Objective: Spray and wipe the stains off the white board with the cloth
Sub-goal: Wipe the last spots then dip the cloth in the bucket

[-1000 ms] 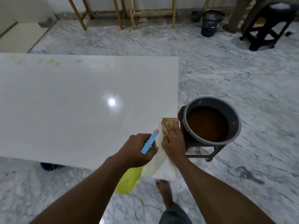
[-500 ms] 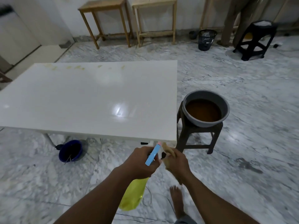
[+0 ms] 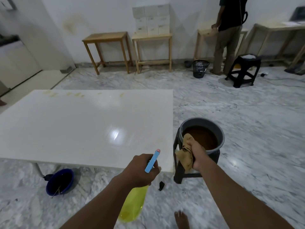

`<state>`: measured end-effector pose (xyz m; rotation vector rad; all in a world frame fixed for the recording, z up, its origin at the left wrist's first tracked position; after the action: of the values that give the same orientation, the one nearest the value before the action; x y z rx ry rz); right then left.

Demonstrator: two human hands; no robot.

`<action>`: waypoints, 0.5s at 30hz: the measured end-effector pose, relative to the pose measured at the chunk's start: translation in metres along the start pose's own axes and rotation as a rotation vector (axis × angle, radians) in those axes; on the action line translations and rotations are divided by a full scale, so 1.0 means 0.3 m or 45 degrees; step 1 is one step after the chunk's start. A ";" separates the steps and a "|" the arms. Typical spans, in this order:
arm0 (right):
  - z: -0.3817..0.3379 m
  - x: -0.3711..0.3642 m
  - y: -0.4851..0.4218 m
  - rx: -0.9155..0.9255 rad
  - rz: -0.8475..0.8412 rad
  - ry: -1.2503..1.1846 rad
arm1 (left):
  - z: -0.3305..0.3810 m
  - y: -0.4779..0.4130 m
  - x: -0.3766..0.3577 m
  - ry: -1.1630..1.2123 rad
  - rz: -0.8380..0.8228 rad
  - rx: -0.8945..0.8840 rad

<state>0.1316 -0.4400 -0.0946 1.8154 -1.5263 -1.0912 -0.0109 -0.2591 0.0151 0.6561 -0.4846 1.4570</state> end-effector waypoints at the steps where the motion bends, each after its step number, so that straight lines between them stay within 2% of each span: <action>1: -0.054 0.004 -0.044 0.050 0.062 0.055 | 0.001 -0.046 0.007 -0.001 -0.001 -0.005; 4: -0.183 -0.019 -0.187 0.097 0.147 0.158 | -0.005 -0.190 0.032 -0.034 -0.009 -0.011; 7: -0.343 -0.076 -0.429 0.119 0.124 0.206 | -0.055 -0.405 0.068 -0.013 0.009 0.030; 12: -0.666 -0.208 -0.854 0.181 0.145 0.461 | -0.149 -0.796 0.139 -0.051 0.022 0.091; 15: -0.884 -0.331 -0.987 0.304 0.204 0.536 | -0.177 -1.023 0.199 -0.068 0.049 0.111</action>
<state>0.5113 -0.3043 -0.1668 1.8875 -1.5528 -0.4279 0.2937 -0.1774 -0.0190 0.7605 -0.4792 1.5065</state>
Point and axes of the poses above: each hand's wrist, its own y-axis away from the middle knuckle, its own x-axis out of the back of the hand, z = x × y, the point moved 9 cm from there along -y, towards the middle knuckle, and after that the axes turned 12 degrees about -x, right-handed, at the moved point
